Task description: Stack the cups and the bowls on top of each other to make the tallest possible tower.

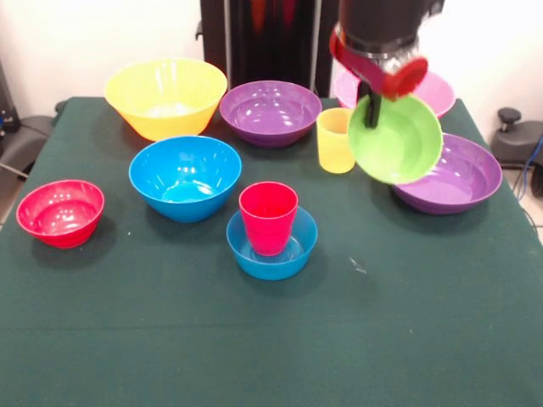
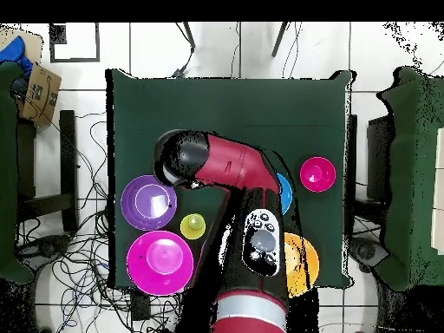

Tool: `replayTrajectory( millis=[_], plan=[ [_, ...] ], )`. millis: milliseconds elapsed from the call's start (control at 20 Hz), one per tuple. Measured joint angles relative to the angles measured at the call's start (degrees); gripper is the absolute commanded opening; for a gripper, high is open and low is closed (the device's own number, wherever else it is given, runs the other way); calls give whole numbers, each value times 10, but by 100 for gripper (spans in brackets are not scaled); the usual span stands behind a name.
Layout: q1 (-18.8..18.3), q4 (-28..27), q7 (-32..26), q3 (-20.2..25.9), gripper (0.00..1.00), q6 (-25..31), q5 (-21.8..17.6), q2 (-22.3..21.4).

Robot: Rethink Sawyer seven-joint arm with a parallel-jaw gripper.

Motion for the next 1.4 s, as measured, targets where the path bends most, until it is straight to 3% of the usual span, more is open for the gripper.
replayTrajectory(
  millis=[350,550,950,1000,1400],
  plan=[
    [-42,-3,-4,23,0,21,-26,-50],
    [-83,-3,-32,45,0,21,-53,-82],
    [-166,-3,-146,65,0,21,-153,-129],
    [-192,-3,-187,71,0,21,-178,-131],
    [-255,3,-281,92,0,-11,-219,-117]
  ],
)
